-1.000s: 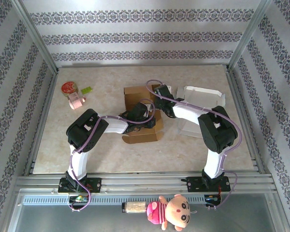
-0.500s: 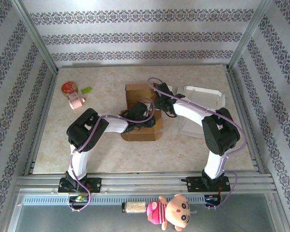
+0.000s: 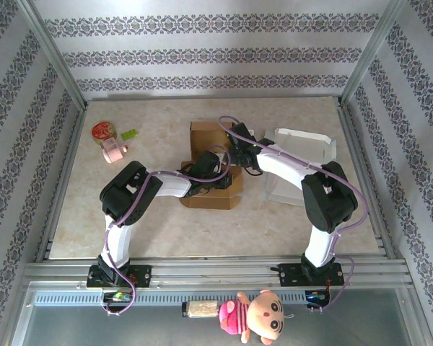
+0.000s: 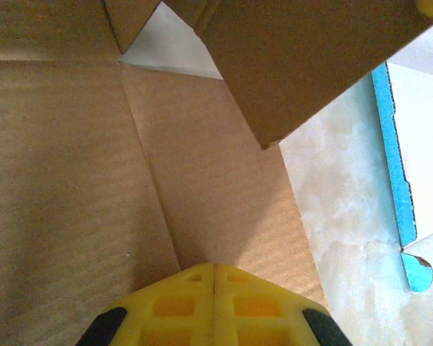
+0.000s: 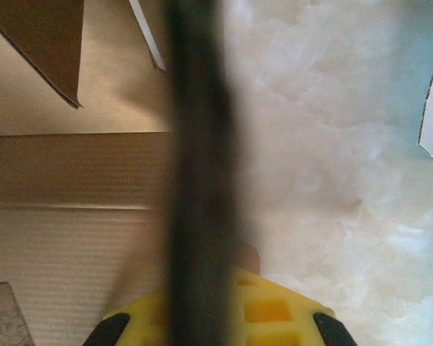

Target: Fold the paper box

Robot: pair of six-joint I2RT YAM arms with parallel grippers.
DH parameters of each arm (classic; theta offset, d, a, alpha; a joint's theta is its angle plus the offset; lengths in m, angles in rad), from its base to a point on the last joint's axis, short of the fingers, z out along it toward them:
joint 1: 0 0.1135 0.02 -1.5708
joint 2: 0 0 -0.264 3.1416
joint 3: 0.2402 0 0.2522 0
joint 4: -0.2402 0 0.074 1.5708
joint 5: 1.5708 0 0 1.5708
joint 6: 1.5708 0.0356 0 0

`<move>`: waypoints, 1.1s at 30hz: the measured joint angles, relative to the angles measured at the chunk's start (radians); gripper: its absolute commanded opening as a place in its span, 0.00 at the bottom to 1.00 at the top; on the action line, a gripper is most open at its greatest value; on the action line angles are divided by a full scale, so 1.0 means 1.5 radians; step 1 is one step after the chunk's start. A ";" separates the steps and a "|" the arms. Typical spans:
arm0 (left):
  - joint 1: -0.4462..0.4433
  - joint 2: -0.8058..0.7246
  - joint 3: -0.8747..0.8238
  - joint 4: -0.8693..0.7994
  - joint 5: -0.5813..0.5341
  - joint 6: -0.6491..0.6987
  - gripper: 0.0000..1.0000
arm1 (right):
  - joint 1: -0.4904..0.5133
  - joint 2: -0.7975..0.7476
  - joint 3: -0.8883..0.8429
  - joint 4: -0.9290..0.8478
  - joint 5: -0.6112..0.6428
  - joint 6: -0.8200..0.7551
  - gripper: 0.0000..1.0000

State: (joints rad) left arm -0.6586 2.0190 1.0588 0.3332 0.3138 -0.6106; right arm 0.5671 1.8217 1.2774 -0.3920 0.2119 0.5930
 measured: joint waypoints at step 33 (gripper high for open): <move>0.071 -0.373 -0.146 -0.129 -0.112 -0.030 0.57 | 0.034 -0.012 -0.088 0.100 0.095 0.010 0.03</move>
State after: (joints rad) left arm -0.5514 1.4593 0.8391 0.1402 0.1452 -0.6556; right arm 0.6182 1.8034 1.1450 -0.2420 0.3550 0.6079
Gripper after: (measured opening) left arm 0.523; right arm 0.062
